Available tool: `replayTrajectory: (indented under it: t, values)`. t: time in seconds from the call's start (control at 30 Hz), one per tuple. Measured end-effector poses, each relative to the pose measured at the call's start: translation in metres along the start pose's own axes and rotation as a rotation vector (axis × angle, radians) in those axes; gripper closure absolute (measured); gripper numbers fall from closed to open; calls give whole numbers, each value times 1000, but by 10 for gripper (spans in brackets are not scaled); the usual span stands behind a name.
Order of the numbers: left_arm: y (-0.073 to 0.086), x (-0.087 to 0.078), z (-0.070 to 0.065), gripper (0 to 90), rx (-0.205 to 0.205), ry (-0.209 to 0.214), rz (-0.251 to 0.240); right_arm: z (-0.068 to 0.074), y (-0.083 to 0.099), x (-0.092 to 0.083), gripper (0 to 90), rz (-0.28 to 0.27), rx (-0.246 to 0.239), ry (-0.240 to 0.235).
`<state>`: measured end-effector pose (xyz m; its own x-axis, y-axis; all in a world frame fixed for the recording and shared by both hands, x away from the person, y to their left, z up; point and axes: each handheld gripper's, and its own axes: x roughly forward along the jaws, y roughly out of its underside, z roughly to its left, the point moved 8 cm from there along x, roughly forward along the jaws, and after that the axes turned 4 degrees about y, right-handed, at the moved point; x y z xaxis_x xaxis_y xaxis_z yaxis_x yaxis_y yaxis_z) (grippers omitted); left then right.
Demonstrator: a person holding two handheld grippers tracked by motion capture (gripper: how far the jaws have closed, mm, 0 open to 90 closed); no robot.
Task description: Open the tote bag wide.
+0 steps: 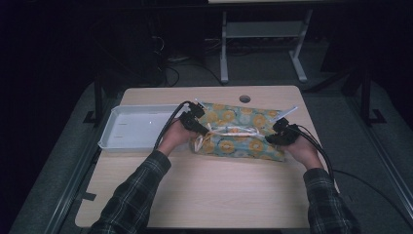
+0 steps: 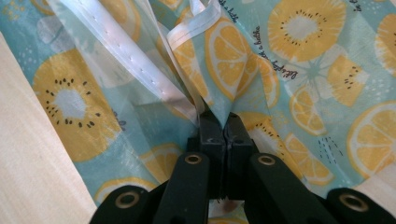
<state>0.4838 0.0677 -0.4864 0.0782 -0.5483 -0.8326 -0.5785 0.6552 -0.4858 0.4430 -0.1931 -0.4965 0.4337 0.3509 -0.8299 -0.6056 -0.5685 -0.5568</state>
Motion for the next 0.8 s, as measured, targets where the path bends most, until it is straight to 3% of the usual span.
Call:
replayTrajectory:
  t: [0.37,0.57,0.67,0.8]
  values:
    - [21,-6,-24,889,66,58,47,13,16,-9,884,-4,-15,-41]
    - [38,-10,-43,890,90,104,42,28,27,-18,884,13,-50,-54]
    - [47,-13,-53,890,120,110,30,34,32,-23,883,23,-71,-58]
    - [58,-17,-65,890,127,124,10,45,37,-29,883,29,-90,-66]
